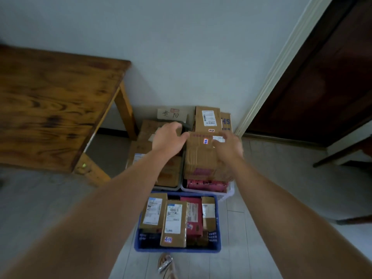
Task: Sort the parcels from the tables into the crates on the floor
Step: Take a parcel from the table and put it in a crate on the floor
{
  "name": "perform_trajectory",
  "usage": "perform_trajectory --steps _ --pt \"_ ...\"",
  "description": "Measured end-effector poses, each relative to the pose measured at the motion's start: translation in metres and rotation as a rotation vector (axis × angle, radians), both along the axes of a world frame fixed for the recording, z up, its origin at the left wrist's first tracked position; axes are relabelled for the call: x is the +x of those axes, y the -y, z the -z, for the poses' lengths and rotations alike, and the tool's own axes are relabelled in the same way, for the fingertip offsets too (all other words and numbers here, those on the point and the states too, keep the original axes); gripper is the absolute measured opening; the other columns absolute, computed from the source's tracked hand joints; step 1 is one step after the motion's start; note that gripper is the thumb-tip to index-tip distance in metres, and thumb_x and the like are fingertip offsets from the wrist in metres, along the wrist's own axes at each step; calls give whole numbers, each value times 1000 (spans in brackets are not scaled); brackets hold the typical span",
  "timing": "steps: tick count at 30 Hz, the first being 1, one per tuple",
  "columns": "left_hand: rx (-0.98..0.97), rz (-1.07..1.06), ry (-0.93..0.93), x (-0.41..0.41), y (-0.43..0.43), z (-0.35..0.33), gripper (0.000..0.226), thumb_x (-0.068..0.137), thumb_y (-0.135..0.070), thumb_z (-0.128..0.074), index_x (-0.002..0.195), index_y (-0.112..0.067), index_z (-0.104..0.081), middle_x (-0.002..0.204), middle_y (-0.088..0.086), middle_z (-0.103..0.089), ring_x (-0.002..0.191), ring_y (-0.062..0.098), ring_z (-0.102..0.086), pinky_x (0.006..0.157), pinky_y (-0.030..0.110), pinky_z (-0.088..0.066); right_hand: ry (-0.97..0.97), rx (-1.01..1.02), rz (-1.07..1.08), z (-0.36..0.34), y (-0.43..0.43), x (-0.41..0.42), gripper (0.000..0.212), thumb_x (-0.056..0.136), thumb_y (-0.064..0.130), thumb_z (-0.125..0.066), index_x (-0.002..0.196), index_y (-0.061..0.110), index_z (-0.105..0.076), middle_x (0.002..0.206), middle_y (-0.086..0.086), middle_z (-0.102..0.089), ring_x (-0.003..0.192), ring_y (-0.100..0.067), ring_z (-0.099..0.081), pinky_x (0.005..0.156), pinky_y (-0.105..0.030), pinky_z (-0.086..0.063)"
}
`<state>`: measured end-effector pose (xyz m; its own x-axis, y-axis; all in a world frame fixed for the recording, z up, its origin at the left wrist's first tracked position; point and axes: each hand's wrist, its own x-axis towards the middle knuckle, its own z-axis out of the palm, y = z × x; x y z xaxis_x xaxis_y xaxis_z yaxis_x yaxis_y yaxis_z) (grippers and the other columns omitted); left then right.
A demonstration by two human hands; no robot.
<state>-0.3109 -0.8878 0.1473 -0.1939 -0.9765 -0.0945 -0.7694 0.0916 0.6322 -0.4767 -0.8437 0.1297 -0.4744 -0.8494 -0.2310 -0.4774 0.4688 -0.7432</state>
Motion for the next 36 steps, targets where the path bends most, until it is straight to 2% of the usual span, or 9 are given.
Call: perform_trajectory --steps 3,6,9,13,17,20,24,32,36 --pt "-11 -44 -70 16 -32 -18 45 93 -36 -55 134 -18 -49 133 1 -54 122 18 -49 98 35 -42 4 -48 -26 -20 -27 15 46 92 21 -59 137 16 -49 134 -4 -54 114 -19 -53 83 -26 -42" --pt "-21 -68 -144 35 -70 -33 46 93 -35 -55 135 -17 -48 135 1 -53 123 18 -49 101 35 -42 41 -113 -34 -38 -57 38 45 93 23 -58 136 15 -50 132 -2 -54 107 -14 -50 79 -24 -36" --pt "-29 -81 -162 58 -101 -45 47 93 -36 -56 135 -17 -48 134 0 -54 121 17 -50 100 34 -42 77 -141 -52 -51 -83 67 42 93 22 -58 133 15 -52 131 -2 -55 120 -19 -51 82 -24 -36" --pt "-41 -133 -204 101 -126 -63 47 93 -37 -56 135 -17 -48 134 2 -54 122 18 -50 98 31 -40 83 -160 -111 -73 -107 112 44 92 24 -60 134 16 -50 136 -2 -53 122 -17 -50 85 -23 -36" --pt "-104 -211 -209 159 -131 -79 47 92 -37 -57 134 -17 -49 132 1 -55 119 17 -51 93 27 -39 50 -219 -161 -95 -106 167 42 91 25 -62 131 19 -52 135 -1 -53 123 -19 -49 96 -30 -41" --pt "-149 -285 -218 213 -128 -91 46 92 -37 -57 133 -18 -50 130 -1 -56 118 17 -52 94 30 -41 33 -255 -192 -108 -94 219 42 92 26 -60 132 17 -51 135 -1 -52 122 -18 -49 89 -24 -37" --pt "-177 -322 -213 308 -115 -105 47 92 -38 -56 134 -19 -48 131 -2 -56 119 16 -51 94 29 -41 63 -307 -224 -121 -68 309 43 92 23 -59 133 13 -51 140 -6 -50 129 -20 -46 98 -26 -36" --pt "-260 -421 -215 507 -73 -136 45 92 -35 -57 135 -21 -47 128 -3 -56 114 14 -52 85 24 -41 151 -380 -328 -134 -4 507 42 91 26 -62 130 15 -53 137 -5 -52 127 -19 -47 101 -32 -38" --pt "-261 -493 -262 588 -45 -138 45 91 -34 -59 133 -23 -48 123 -4 -58 110 13 -54 93 32 -48 162 -362 -389 -135 33 585 41 91 24 -62 130 15 -53 137 -6 -52 127 -20 -47 99 -31 -39"
